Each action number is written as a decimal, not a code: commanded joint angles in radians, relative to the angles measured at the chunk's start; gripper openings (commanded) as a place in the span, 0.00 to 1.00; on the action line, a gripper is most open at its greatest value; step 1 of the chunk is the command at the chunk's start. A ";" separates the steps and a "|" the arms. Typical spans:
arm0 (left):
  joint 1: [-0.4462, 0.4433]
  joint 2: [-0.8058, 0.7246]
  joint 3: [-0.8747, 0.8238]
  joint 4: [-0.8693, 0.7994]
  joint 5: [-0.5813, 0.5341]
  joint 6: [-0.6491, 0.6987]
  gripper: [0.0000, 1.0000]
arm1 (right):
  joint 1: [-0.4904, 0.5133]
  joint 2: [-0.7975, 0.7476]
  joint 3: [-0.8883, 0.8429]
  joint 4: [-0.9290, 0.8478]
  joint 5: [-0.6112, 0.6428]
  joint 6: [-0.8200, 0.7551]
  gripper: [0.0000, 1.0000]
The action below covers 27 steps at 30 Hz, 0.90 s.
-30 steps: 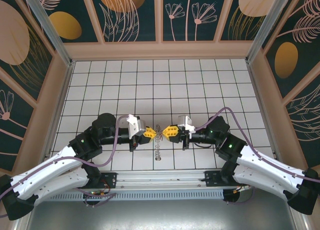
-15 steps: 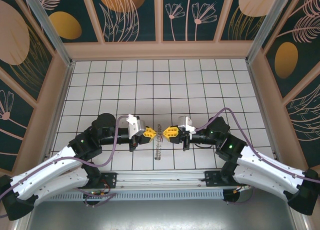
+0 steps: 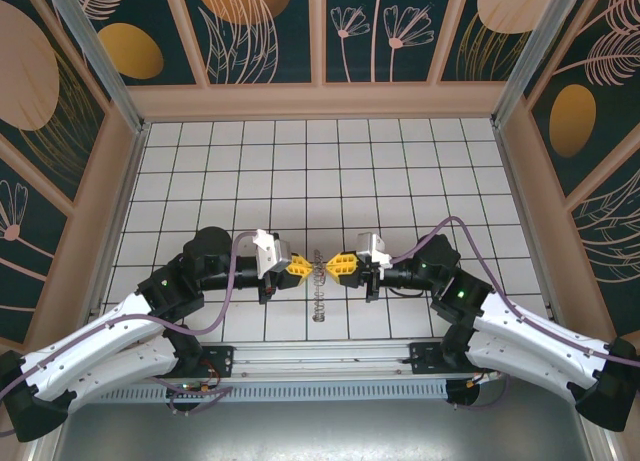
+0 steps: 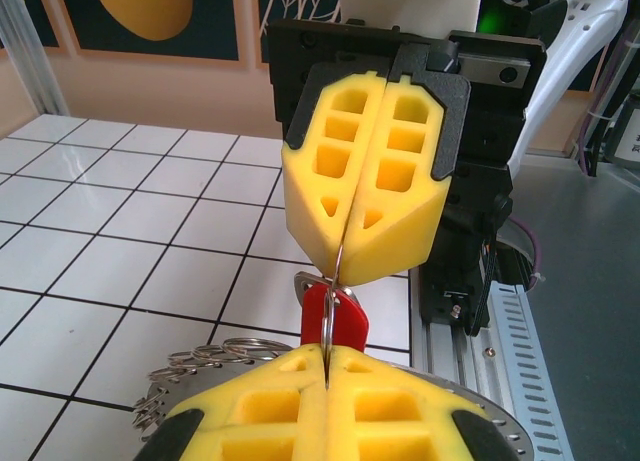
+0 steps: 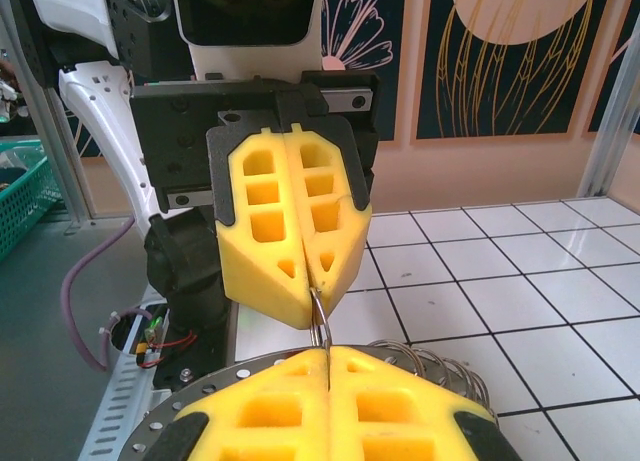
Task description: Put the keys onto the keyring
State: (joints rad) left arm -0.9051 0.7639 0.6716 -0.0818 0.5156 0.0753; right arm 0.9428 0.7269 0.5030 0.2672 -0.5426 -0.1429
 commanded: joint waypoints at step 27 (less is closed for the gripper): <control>0.002 -0.013 0.036 0.027 0.007 0.009 0.00 | 0.008 0.026 -0.009 0.080 -0.044 0.025 0.00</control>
State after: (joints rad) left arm -0.9051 0.7620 0.6716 -0.0883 0.5156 0.0753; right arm 0.9428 0.7475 0.4953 0.2966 -0.5560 -0.1280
